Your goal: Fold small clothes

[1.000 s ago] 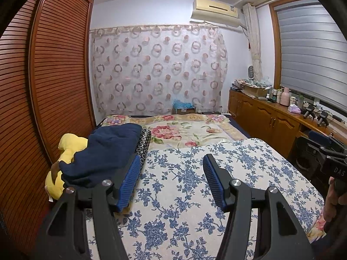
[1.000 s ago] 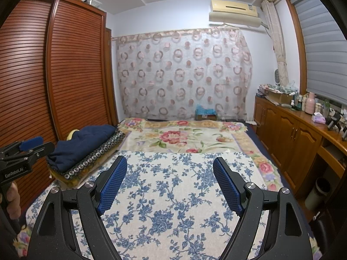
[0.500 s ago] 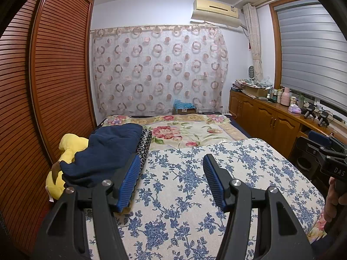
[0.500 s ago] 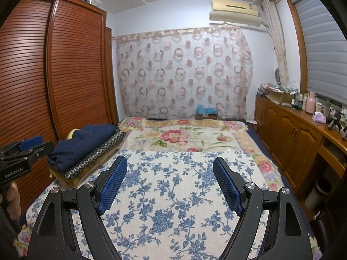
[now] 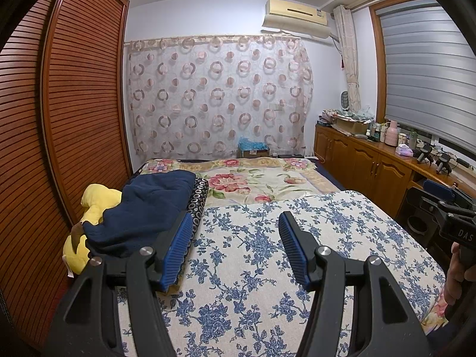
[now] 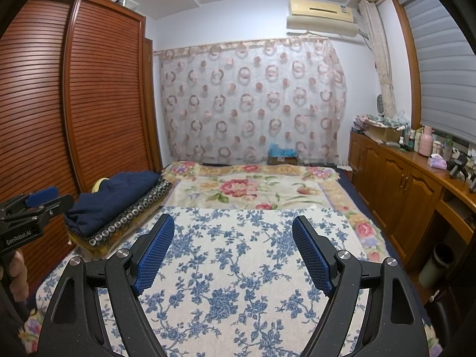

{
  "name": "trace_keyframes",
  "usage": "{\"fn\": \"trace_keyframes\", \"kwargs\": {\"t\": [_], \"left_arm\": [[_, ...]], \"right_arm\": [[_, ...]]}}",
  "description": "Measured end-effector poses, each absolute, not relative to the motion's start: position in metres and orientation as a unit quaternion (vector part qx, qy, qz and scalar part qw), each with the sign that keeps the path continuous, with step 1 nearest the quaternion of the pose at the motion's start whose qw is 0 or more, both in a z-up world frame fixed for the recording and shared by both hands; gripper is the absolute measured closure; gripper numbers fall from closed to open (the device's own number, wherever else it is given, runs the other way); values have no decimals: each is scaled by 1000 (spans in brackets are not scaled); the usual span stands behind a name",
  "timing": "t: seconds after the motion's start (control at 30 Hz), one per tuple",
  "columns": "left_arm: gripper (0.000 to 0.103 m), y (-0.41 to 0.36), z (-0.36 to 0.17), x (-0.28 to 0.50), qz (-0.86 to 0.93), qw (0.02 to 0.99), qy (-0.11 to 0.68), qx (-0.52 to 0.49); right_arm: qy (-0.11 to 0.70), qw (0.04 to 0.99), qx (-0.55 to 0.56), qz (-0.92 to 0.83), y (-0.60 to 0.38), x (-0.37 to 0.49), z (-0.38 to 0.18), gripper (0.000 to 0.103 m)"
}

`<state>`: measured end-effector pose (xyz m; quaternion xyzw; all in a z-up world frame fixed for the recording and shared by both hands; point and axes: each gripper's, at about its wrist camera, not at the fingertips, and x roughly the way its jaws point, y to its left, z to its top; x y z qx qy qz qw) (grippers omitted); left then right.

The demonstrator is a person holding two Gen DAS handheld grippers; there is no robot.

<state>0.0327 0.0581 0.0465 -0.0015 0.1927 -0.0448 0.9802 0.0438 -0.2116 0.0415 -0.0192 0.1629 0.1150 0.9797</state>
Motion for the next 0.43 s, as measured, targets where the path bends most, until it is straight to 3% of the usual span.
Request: {"fn": "trace_keyframes", "kwargs": {"t": [0.43], "left_arm": [[43,59,45,32,-45,980,192,-3]], "right_arm": [[163,980,-19,114,-212,45,41,20]]}}
